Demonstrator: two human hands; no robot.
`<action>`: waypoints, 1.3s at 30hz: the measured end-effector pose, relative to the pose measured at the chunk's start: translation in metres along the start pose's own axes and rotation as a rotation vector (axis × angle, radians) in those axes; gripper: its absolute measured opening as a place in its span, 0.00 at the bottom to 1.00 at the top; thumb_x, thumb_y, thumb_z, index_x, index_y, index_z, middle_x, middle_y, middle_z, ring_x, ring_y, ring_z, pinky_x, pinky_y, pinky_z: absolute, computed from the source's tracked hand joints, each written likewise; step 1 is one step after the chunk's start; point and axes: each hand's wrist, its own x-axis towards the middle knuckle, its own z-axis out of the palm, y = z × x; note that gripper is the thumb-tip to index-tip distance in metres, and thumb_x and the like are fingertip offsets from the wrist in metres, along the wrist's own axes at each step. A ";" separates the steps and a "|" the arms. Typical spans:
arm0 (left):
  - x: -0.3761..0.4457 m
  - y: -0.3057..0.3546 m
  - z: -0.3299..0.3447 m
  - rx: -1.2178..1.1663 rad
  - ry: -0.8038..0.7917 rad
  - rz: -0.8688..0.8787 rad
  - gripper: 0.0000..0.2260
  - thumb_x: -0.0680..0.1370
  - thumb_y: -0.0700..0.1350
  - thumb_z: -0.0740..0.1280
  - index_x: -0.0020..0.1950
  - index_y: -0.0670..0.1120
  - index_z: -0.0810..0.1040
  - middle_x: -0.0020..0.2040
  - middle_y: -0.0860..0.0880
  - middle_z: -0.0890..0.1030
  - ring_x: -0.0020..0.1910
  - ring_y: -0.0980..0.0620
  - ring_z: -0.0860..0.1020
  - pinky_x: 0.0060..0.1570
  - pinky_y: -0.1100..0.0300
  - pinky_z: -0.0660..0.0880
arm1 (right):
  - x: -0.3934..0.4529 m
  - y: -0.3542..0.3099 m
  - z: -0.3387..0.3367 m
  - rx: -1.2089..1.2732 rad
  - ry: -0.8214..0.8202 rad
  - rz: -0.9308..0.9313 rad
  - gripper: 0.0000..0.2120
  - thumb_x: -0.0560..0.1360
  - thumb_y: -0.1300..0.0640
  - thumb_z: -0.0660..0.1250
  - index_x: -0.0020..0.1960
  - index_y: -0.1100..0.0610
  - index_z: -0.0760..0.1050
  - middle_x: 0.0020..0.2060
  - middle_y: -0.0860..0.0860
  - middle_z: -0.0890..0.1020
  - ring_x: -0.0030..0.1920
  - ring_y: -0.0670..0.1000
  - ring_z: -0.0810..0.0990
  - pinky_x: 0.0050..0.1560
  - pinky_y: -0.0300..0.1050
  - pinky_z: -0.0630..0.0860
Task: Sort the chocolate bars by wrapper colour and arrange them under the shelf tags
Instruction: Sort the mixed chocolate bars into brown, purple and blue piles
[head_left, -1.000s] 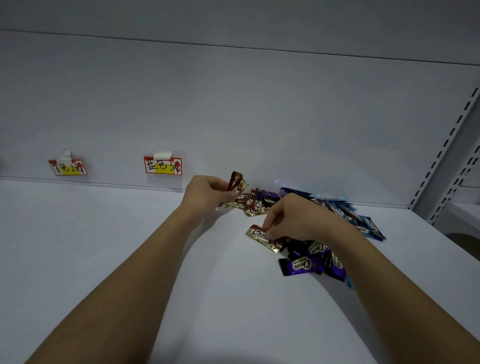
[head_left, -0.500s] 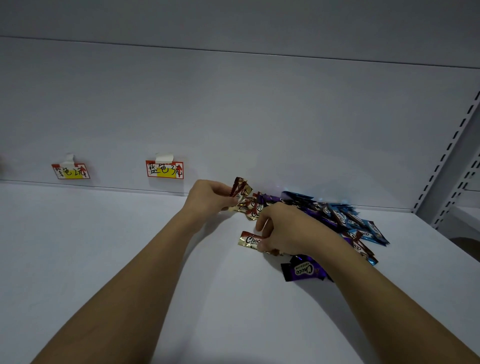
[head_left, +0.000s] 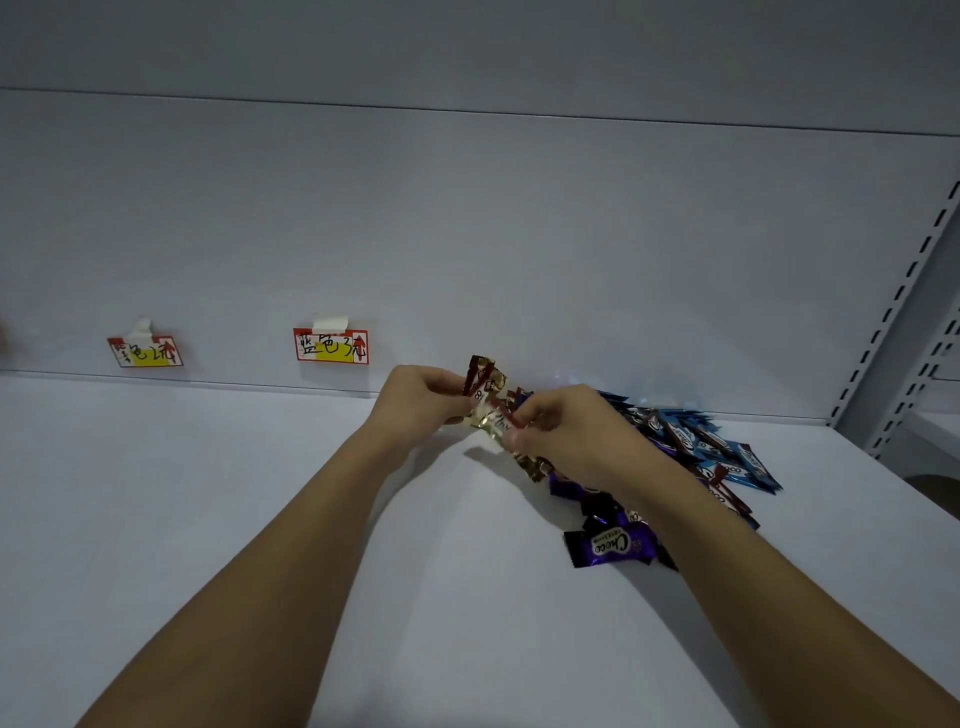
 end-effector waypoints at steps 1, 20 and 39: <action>0.000 0.000 0.000 -0.013 -0.004 0.002 0.08 0.70 0.32 0.74 0.44 0.44 0.85 0.38 0.49 0.85 0.36 0.58 0.82 0.39 0.68 0.78 | 0.002 0.003 -0.003 0.100 0.035 0.018 0.03 0.74 0.54 0.73 0.41 0.50 0.81 0.36 0.52 0.83 0.25 0.43 0.73 0.27 0.34 0.71; -0.093 0.024 -0.034 -0.185 0.171 -0.046 0.07 0.72 0.33 0.72 0.48 0.41 0.84 0.40 0.44 0.85 0.37 0.51 0.83 0.40 0.62 0.80 | -0.006 -0.020 0.019 0.728 0.006 0.064 0.06 0.77 0.67 0.66 0.51 0.63 0.80 0.46 0.58 0.83 0.42 0.53 0.84 0.40 0.43 0.81; -0.199 0.020 -0.223 -0.092 0.564 -0.055 0.07 0.72 0.35 0.74 0.47 0.45 0.81 0.39 0.48 0.86 0.38 0.51 0.84 0.35 0.64 0.79 | -0.020 -0.169 0.166 0.665 -0.263 -0.098 0.09 0.72 0.65 0.73 0.52 0.63 0.80 0.46 0.60 0.83 0.41 0.51 0.82 0.42 0.48 0.83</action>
